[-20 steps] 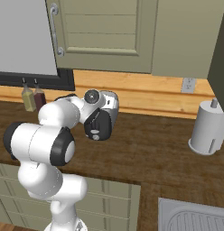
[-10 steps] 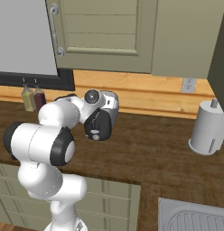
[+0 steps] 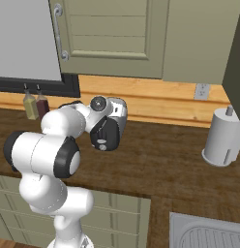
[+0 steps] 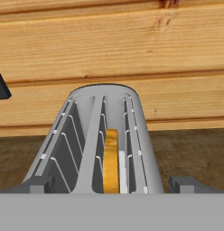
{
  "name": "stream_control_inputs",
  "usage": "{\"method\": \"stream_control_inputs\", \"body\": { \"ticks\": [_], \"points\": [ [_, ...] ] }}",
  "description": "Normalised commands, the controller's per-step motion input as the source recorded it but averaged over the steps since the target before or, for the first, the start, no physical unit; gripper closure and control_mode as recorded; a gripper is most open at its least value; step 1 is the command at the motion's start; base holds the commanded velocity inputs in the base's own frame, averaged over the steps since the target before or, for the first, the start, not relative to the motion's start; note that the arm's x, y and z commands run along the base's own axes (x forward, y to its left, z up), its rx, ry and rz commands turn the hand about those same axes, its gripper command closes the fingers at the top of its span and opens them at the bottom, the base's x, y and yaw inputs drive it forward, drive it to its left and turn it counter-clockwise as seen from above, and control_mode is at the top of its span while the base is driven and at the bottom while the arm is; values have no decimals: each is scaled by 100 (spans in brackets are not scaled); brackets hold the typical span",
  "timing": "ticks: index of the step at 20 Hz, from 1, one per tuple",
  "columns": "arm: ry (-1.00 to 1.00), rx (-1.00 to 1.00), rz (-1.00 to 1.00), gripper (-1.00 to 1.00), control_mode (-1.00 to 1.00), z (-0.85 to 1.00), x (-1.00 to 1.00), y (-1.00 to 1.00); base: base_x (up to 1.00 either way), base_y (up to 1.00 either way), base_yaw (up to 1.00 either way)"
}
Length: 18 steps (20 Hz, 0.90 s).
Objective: Start the toaster. Once the lever pops up, take the bread to the plate on the dining counter.
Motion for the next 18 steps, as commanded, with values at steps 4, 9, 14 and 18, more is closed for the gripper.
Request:
{"method": "stream_control_inputs", "body": {
  "ticks": [4, 9, 14, 18],
  "points": [
    [0, 0, 0, -100, -100, 0, 0, 0, 0, 0, 0],
    [0, 0, 0, -100, -100, 0, 0, 0, 0, 0, 0],
    [0, 0, 0, -100, -100, 0, 0, 0, 0, 0, 0],
    [0, 0, 0, -100, -100, 0, 0, 0, 0, 0, 0]
  ]
}}
